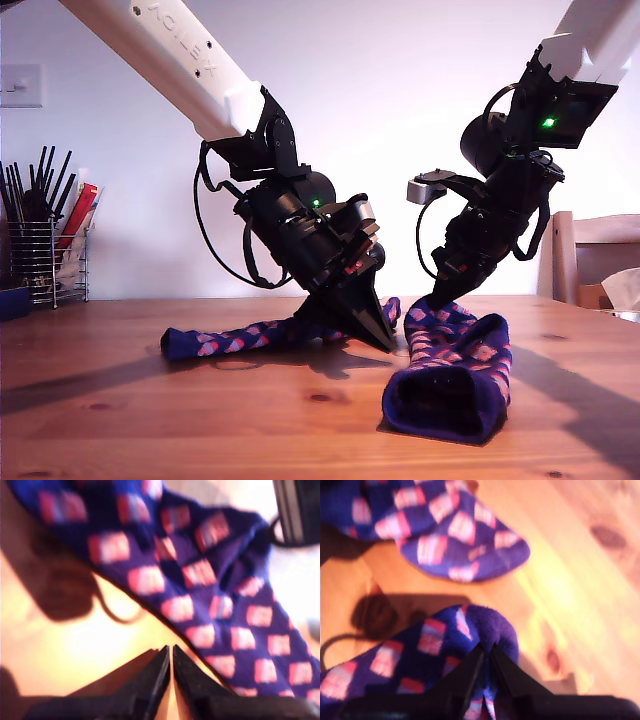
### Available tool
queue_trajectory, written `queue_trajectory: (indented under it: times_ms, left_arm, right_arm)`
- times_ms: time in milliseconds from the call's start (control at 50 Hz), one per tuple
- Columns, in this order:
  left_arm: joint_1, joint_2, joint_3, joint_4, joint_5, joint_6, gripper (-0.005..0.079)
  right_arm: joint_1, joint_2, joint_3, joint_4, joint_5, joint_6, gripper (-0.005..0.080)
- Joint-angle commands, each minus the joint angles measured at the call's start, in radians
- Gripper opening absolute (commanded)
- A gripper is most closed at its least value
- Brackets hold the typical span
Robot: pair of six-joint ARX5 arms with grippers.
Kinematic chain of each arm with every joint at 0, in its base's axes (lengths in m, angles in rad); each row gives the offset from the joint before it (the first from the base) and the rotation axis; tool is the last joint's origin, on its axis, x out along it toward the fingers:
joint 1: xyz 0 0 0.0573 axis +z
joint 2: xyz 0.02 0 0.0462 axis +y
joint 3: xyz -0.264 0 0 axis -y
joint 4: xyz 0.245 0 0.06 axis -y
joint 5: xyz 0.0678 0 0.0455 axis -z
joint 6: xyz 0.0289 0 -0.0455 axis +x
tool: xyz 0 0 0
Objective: Fold the socks in front of you. After folding them, place them to the left side.
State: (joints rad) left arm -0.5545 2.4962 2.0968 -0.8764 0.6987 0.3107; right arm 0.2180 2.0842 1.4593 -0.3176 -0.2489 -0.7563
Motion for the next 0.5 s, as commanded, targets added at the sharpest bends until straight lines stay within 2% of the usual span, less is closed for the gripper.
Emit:
queue_trajectory:
  times_ms: [0,480]
  left_arm:
    - [0.005,0.027,-0.009,0.021,0.010,-0.004,-0.0023]
    - [0.003,0.023,0.013,0.047,0.009,-0.076,-0.0023]
  right_arm:
    - [0.011,0.016,0.032,-0.027,0.009,0.015,-0.0013]
    - [0.046,0.002,0.228,-0.394,0.043,0.079,-0.0013]
